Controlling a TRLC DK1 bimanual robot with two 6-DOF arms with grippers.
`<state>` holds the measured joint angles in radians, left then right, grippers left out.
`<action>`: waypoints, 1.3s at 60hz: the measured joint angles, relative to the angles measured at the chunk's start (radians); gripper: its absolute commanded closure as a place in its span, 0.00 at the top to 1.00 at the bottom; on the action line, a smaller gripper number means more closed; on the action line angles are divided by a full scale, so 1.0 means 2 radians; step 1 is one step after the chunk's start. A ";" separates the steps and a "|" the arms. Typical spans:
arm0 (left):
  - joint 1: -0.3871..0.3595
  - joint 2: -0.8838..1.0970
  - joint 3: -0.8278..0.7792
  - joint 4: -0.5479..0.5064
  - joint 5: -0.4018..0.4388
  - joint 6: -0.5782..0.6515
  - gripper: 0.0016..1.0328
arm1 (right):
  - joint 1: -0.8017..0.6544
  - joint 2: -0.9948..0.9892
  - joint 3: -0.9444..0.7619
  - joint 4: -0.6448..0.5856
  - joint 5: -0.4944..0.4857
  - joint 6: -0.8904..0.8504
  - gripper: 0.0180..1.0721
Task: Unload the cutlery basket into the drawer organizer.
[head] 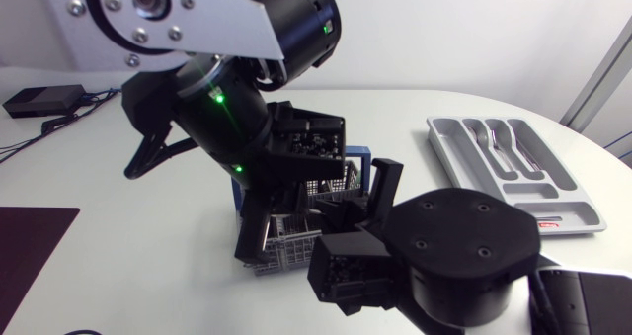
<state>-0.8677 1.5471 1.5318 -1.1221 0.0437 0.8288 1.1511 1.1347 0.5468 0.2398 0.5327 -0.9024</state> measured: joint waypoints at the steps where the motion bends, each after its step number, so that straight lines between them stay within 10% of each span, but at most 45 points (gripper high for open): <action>1: 0.001 0.000 0.000 -0.001 0.001 0.000 0.03 | 0.000 0.000 -0.001 0.000 0.000 0.000 0.05; 8: 0.002 0.000 0.003 -0.004 0.010 -0.009 0.04 | 0.000 0.000 -0.005 0.002 0.002 0.000 0.05; 26: 0.042 -0.017 0.018 0.001 0.056 -0.024 0.57 | -0.001 0.000 -0.016 0.001 0.007 0.001 0.05; 43: 0.079 -0.088 0.013 0.103 0.058 -0.053 0.81 | -0.043 -0.050 -0.027 -0.022 -0.010 0.016 0.05; 78: 0.113 -0.157 -0.061 0.205 0.058 -0.091 0.86 | -0.336 -0.203 -0.072 -0.089 -0.233 0.005 0.05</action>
<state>-0.6418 1.2339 1.4105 -0.7128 0.1604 0.6464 0.4782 0.7296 0.4034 0.0620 0.0673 -0.8925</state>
